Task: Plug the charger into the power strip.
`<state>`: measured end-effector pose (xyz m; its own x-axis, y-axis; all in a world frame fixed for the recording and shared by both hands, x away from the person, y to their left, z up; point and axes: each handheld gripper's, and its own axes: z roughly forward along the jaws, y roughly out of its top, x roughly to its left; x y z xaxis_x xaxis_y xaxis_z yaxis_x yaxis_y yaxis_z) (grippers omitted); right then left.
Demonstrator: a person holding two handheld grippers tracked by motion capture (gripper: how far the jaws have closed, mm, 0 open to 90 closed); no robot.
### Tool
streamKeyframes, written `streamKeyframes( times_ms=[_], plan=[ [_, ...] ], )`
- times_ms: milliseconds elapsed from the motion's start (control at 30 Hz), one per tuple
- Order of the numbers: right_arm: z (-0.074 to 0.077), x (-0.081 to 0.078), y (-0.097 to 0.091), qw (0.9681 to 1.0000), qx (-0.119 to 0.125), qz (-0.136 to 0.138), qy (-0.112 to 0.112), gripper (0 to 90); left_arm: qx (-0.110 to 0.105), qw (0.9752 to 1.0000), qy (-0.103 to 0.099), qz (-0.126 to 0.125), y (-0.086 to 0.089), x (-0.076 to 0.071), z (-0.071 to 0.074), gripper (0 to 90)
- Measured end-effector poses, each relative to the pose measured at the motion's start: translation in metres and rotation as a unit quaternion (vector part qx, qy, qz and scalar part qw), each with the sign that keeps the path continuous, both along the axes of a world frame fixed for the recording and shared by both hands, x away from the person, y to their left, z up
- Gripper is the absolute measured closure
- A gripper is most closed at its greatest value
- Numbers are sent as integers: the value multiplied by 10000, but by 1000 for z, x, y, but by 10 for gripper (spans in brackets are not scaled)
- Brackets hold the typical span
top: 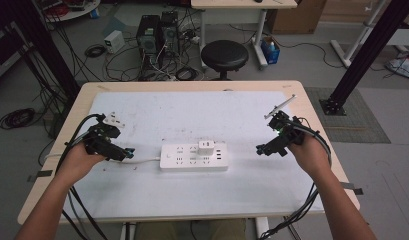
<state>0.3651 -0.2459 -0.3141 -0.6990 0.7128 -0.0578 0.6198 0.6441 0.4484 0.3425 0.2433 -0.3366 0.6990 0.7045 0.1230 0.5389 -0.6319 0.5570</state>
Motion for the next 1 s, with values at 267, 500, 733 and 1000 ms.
streamKeyframes(
  times_ms=[267, 500, 733, 1000],
  plan=[
    [-7, 2, 2, 9999, 27, 112, 35, 10, -63, 10000, 29, 65, 4, 0, -5, 213],
    [-14, 1, 0, 9999, 45, 77, 85, 10, -58, 10000, 28, 74, 4, 1, -7, 213],
    [-18, -1, -2, 9999, 59, 84, 104, 10, -53, 10000, 18, 68, 3, 1, -7, 213],
    [-24, -4, -5, 9999, 86, 51, 131, 10, -75, 9999, 14, 87, 4, 1, -10, 213]
  ],
)
